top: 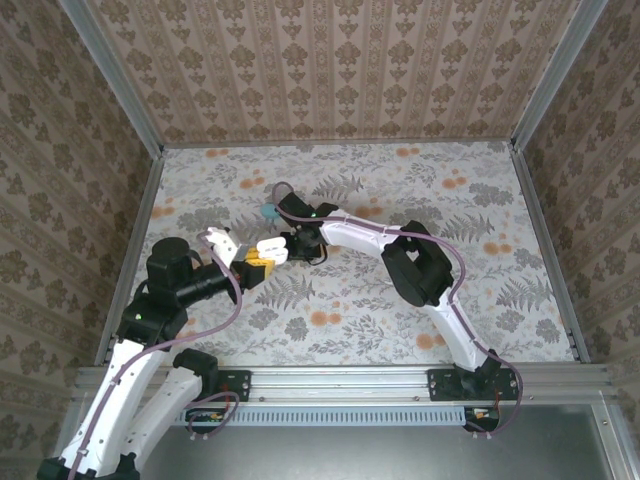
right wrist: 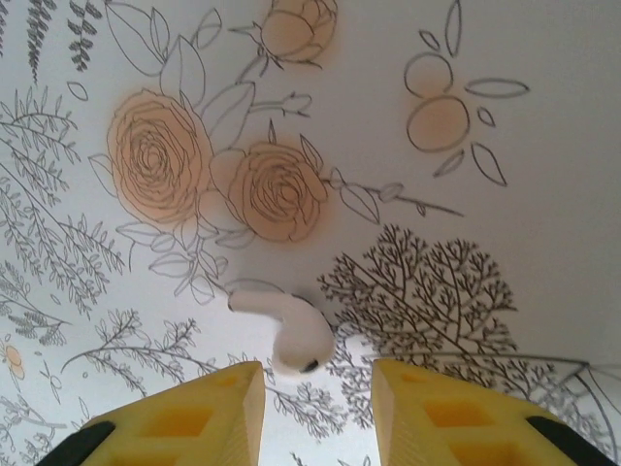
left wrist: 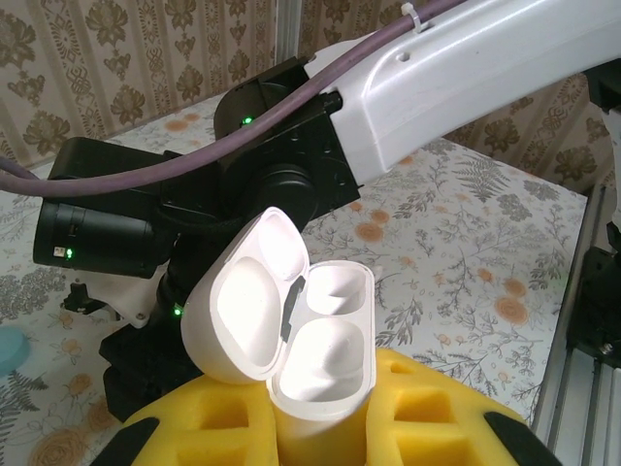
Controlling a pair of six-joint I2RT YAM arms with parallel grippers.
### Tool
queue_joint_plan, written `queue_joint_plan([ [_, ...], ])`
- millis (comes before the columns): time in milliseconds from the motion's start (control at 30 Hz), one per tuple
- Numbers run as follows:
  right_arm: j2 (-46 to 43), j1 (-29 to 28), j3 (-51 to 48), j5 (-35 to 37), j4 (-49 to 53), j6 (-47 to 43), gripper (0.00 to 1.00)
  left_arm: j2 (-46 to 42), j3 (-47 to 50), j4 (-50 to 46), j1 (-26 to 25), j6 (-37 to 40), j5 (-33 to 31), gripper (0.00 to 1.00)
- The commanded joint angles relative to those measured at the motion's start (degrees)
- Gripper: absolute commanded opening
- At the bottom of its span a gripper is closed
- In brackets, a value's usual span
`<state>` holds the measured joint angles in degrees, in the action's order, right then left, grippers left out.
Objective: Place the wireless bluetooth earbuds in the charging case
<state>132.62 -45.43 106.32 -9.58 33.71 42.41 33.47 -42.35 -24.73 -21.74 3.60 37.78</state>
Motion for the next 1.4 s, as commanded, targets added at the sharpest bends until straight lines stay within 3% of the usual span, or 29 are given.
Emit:
queue_joint_plan([
  [0, 1.98, -0.45, 2.73, 0.71, 2.88, 0.35, 0.35, -0.56, 0.51, -0.25, 0.72, 1.73, 1.64, 0.00],
  [300, 3.95, -0.51, 4.37, 0.80, 3.61, 0.19, 0.34, -0.89, 0.87, -1.02, 1.90, 2.41, 2.57, 0.00],
  [767, 3.59, -0.81, 5.21, 0.55, 6.74, -2.96, 0.21, -0.51, -0.10, -1.77, 2.48, 2.05, 4.26, 0.00],
  [900, 0.28, -0.05, 2.91, 0.56, 8.03, -5.38, 0.19, 0.02, -0.11, -1.18, 2.56, 1.21, 4.96, 0.00],
  [1100, -9.93, 3.33, -8.55, -0.45, 9.26, -12.84, 0.18, 0.36, 1.76, 1.99, 2.47, -0.95, 6.98, 0.00],
  [1367, -23.56, 5.09, -21.79, 7.02, 18.75, -26.64, 0.15, 1.93, 5.04, 8.90, 2.33, -2.12, 9.69, 0.00],
])
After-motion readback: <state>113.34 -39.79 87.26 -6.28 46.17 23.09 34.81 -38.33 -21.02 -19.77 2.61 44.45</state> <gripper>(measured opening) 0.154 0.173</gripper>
